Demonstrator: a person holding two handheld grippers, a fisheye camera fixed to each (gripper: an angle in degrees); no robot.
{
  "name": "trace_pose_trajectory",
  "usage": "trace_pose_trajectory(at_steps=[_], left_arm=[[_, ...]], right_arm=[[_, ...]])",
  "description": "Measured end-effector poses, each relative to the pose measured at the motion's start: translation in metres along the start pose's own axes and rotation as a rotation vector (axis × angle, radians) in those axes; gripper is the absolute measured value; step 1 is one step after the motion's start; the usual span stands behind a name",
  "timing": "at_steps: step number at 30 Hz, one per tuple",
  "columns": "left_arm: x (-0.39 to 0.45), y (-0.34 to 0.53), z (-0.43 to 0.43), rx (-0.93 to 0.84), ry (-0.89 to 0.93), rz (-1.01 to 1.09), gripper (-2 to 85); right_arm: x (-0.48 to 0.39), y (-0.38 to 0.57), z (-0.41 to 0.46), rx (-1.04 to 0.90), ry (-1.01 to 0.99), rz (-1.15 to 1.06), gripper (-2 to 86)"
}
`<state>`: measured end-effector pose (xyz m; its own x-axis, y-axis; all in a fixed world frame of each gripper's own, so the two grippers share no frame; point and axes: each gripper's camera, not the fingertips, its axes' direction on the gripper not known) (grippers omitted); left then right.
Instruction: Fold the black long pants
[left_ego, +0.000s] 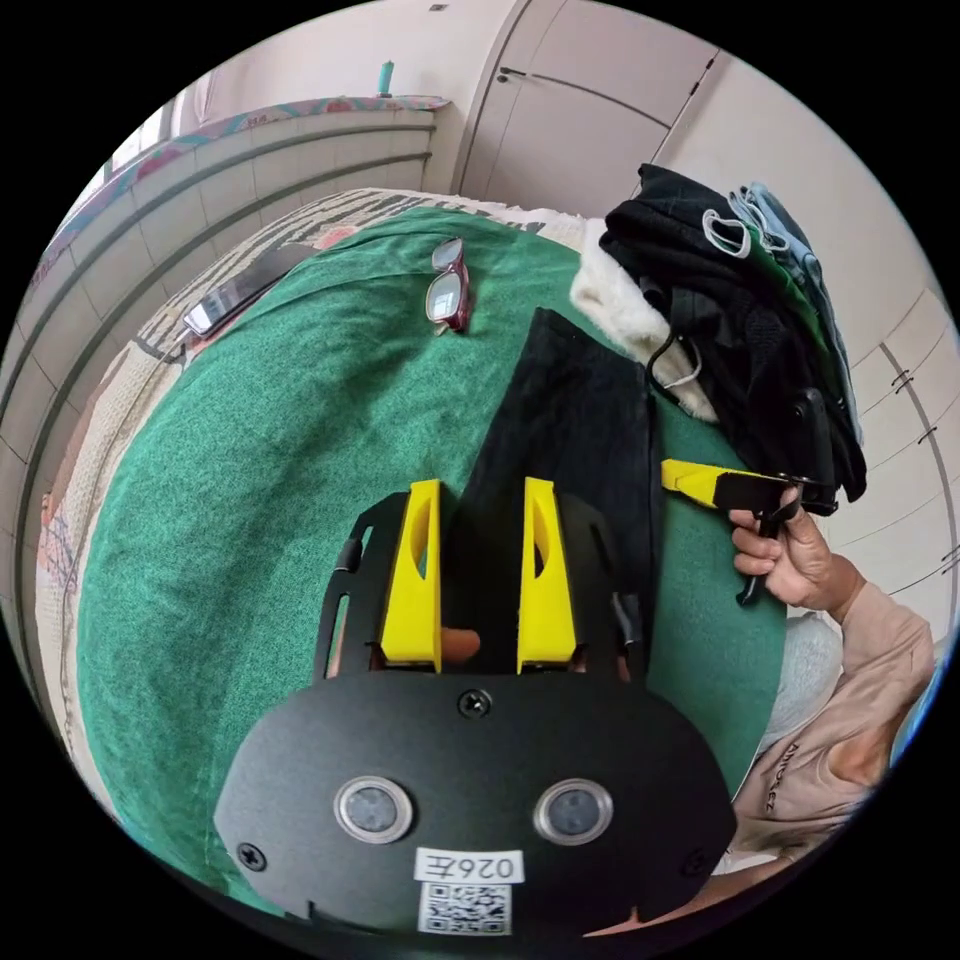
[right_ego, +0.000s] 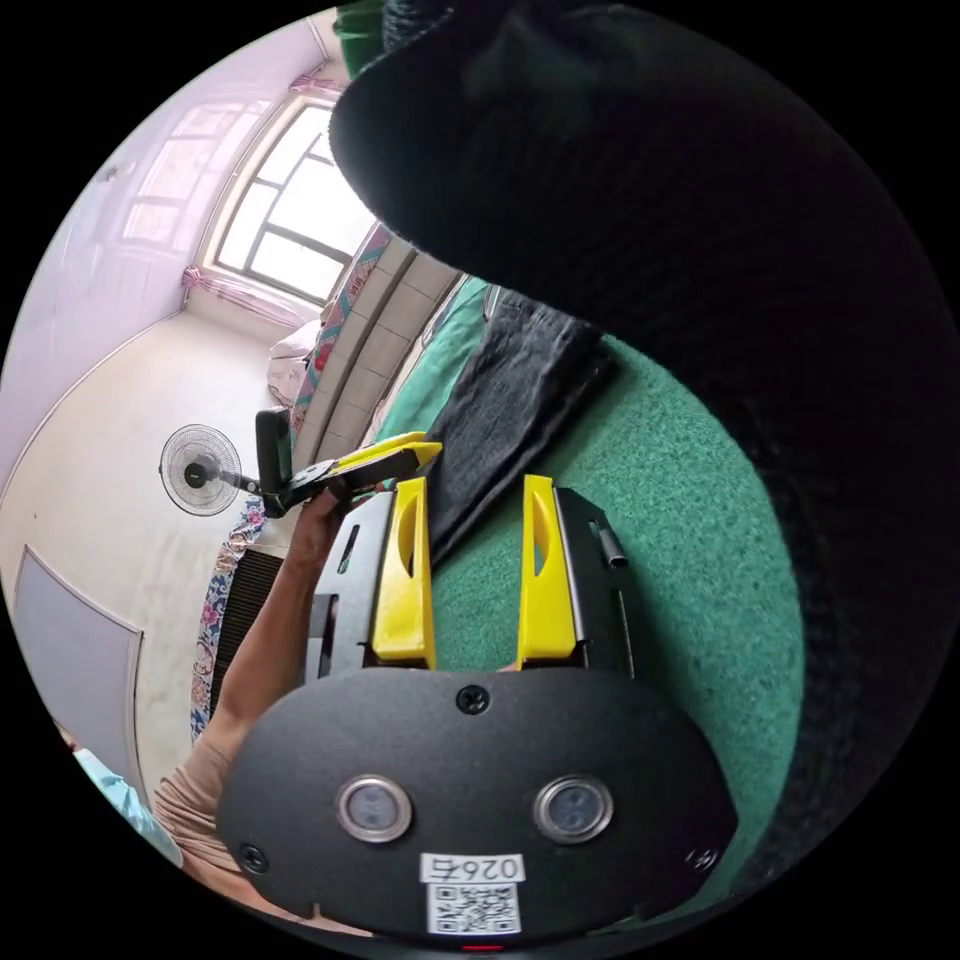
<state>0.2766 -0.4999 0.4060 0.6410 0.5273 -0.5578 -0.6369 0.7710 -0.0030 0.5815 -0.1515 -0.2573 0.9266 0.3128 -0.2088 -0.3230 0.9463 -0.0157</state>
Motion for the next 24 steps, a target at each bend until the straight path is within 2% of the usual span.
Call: trace_pose_trajectory(at_steps=[6,12,15,19,21,24], left_arm=[[-0.007,-0.008,-0.004,-0.019,0.112,0.034,3.4],[-0.016,0.007,-0.036,0.120,0.209,0.064,1.4],[-0.024,0.031,-0.075,0.244,0.259,0.083,1.2],[-0.049,0.093,-0.138,0.368,0.310,0.004,1.4],[-0.061,0.131,-0.162,0.417,0.265,-0.064,0.8],[-0.078,0.207,-0.199,0.505,0.074,-0.259,-0.6]], right_arm=[[0.016,-0.014,0.016,0.037,-0.068,0.065,3.2],[0.008,0.003,-0.003,0.065,-0.138,-0.055,-1.0],[-0.010,0.014,-0.008,0.092,-0.243,-0.112,-1.3],[-0.089,0.040,-0.016,0.126,-0.278,-0.411,-1.4],[-0.132,0.056,-0.008,0.080,-0.292,-0.546,-1.4],[-0.201,0.091,0.024,-0.058,-0.313,-0.749,-1.4]])
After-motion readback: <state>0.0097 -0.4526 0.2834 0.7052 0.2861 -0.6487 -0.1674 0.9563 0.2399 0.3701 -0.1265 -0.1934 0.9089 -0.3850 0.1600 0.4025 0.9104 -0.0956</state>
